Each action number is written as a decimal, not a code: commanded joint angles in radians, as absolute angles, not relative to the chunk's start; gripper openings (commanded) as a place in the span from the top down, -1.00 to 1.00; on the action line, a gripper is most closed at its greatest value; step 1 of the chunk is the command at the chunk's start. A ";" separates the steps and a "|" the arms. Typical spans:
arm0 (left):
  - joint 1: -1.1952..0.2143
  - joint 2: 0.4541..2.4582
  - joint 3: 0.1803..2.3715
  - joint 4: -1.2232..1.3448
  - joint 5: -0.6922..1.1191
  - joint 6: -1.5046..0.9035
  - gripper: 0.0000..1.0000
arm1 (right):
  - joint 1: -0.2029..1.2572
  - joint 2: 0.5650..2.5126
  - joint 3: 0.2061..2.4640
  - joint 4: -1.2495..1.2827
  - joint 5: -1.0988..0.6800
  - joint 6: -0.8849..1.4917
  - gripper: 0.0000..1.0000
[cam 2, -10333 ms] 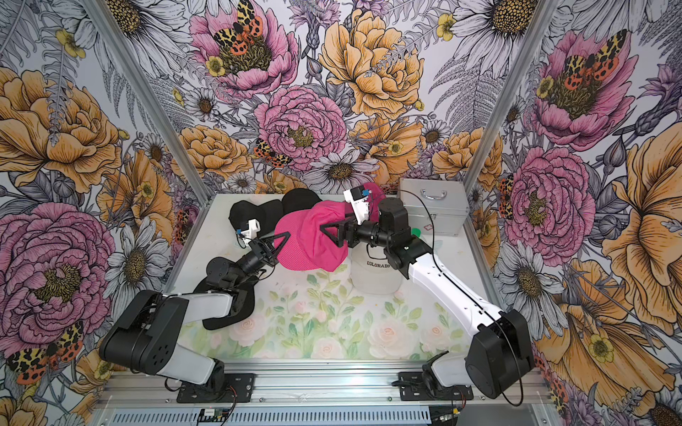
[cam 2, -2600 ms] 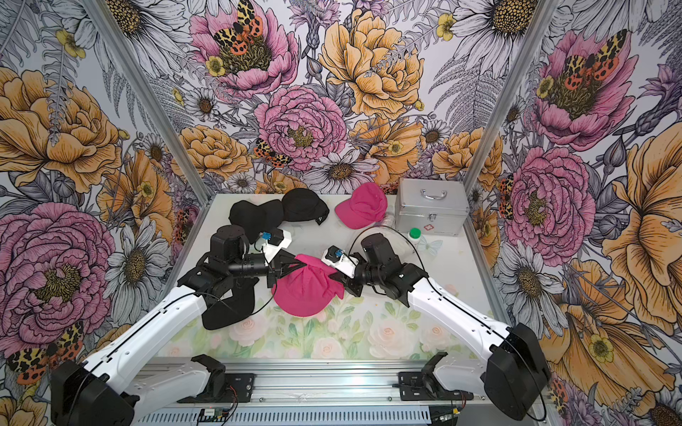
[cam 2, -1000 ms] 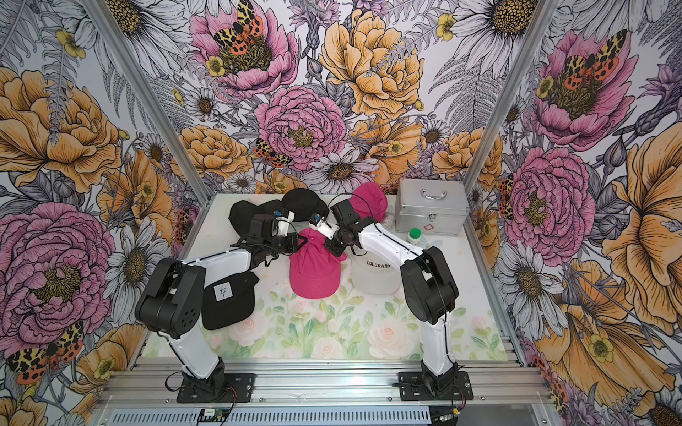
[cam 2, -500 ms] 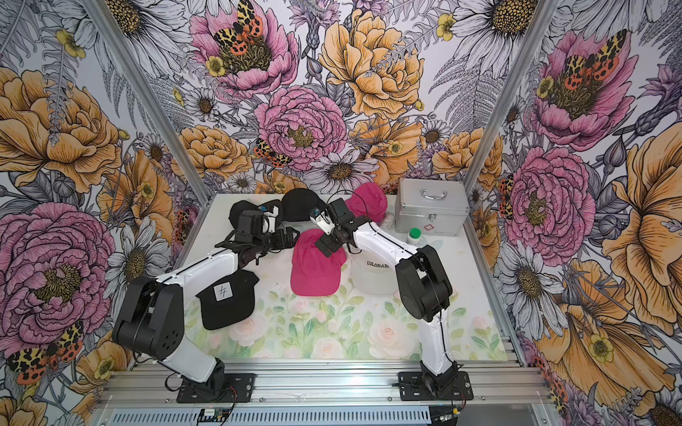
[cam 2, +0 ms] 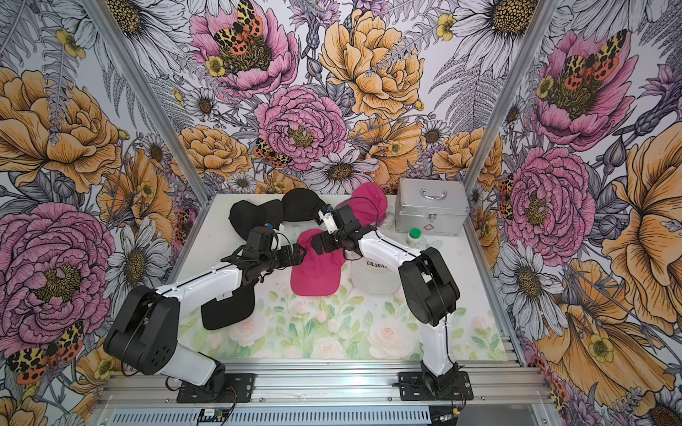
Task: Stack the baseball caps by color
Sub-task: Place the baseball cap at the center of the board.
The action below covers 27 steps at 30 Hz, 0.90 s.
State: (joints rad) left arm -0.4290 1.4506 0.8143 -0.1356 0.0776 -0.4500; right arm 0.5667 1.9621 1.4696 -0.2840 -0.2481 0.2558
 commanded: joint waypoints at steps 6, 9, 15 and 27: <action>-0.684 1.256 0.678 -0.050 -0.048 -0.526 -0.98 | 0.551 2.049 1.584 -0.239 -0.326 0.471 -0.99; -0.745 1.341 0.716 -0.005 0.009 -0.489 -0.98 | 0.558 2.097 1.638 -0.241 -0.411 0.524 -0.99; -0.824 1.538 0.807 0.055 0.043 -0.428 -0.98 | 0.575 2.133 1.676 -0.239 -0.397 0.545 -0.99; -0.813 1.681 0.621 0.168 0.120 -0.459 -0.98 | 0.573 2.336 1.916 -0.240 -0.229 0.652 -0.98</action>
